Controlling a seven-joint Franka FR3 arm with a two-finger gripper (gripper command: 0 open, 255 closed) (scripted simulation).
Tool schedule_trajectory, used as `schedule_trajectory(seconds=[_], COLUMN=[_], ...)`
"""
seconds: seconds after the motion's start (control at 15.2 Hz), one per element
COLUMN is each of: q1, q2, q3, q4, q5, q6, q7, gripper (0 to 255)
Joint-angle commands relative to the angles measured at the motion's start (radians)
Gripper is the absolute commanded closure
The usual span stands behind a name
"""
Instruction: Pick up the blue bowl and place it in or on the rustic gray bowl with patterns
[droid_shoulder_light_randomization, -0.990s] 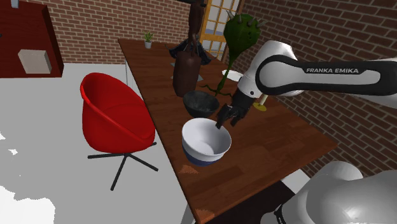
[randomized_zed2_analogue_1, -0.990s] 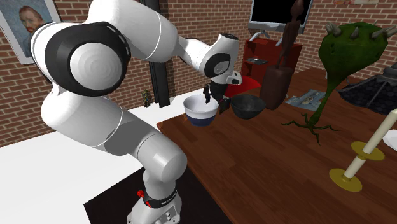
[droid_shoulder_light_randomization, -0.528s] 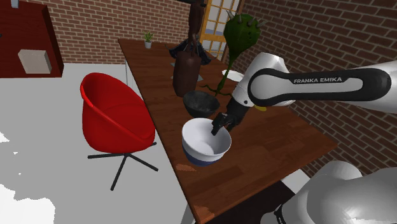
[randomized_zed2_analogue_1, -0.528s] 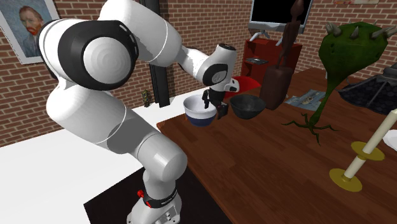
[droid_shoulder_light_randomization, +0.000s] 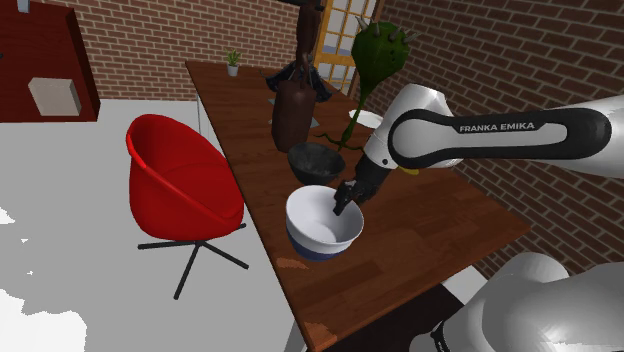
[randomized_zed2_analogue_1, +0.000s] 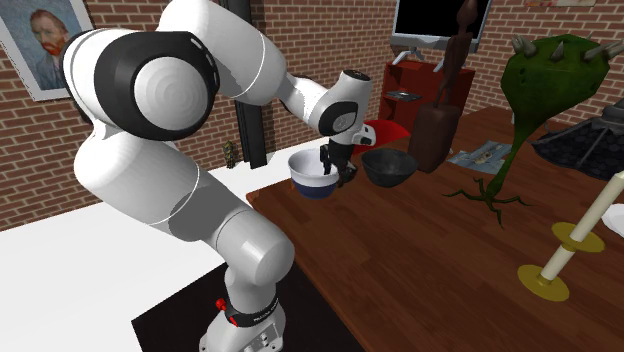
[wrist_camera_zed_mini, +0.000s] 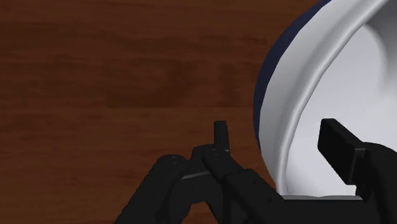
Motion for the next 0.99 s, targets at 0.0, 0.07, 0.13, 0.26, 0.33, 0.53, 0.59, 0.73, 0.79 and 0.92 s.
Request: schedule_trajectory(seconds=[0.0,0.07,0.13,0.26,0.33,0.53,0.59,0.73,0.79,0.92], q1=[0.0,0.0,0.0,0.0,0.0,0.0,-0.001,-0.003,-0.004,-0.006], q2=[0.0,0.0,0.0,0.0,0.0,0.0,-0.007,-0.019,-0.024,-0.035], q3=[0.0,0.0,0.0,0.0,0.0,0.0,0.0,-0.001,-0.002,-0.003], q4=[0.0,0.0,0.0,0.0,0.0,0.0,0.009,0.028,0.037,0.057], q5=[0.0,0.0,0.0,0.0,0.0,0.0,-0.003,-0.008,-0.011,-0.015], q6=[0.0,0.0,0.0,0.0,0.0,0.0,-0.015,-0.046,-0.061,-0.091], q7=[0.0,0.0,0.0,0.0,0.0,0.0,0.004,0.011,0.014,0.02], gripper=[255,255,255,255,255,255,255,255,255,255])
